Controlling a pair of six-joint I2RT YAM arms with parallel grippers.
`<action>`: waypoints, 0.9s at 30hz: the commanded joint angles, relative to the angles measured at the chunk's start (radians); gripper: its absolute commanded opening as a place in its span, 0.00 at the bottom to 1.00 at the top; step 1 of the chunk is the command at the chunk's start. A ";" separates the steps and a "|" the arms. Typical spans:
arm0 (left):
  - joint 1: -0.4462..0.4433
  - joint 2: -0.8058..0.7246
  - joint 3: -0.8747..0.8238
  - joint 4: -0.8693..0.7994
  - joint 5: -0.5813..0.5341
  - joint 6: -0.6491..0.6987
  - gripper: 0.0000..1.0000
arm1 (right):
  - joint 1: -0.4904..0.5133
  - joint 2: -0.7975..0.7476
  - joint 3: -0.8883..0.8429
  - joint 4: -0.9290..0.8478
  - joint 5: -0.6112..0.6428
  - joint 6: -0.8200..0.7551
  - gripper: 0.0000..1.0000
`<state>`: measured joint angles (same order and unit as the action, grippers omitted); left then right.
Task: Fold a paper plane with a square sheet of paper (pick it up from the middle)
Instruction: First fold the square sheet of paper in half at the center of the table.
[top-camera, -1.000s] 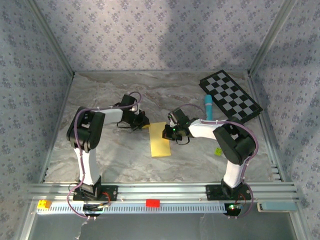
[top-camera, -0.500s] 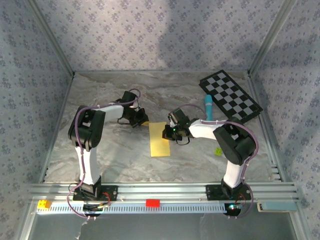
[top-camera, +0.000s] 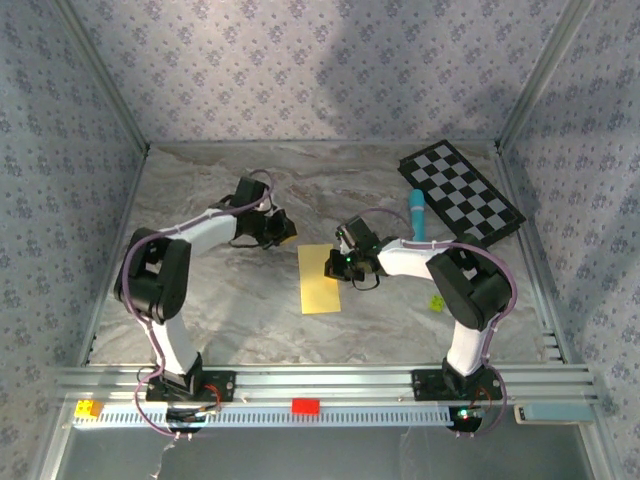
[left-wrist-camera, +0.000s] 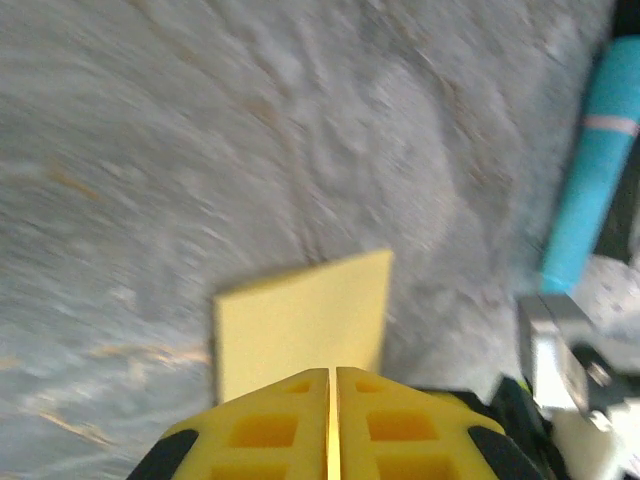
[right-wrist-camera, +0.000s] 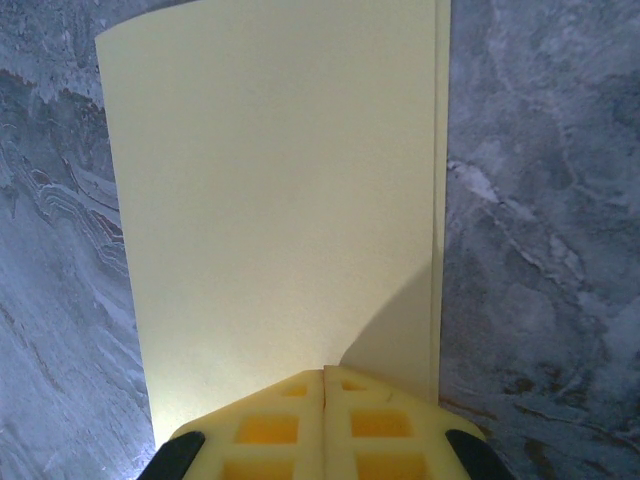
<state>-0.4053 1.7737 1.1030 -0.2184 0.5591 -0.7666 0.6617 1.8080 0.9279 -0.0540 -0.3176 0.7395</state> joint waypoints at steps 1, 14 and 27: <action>-0.047 -0.023 -0.064 0.067 0.111 -0.027 0.10 | 0.003 0.066 -0.057 -0.218 0.101 -0.011 0.00; -0.105 0.006 -0.263 0.149 0.096 0.000 0.09 | 0.003 0.079 -0.055 -0.216 0.101 -0.004 0.00; -0.107 -0.105 -0.258 0.040 -0.006 0.054 0.11 | 0.004 0.074 -0.064 -0.215 0.105 -0.002 0.00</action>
<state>-0.5110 1.7332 0.8280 -0.1287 0.5850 -0.7300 0.6617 1.8080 0.9283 -0.0540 -0.3115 0.7399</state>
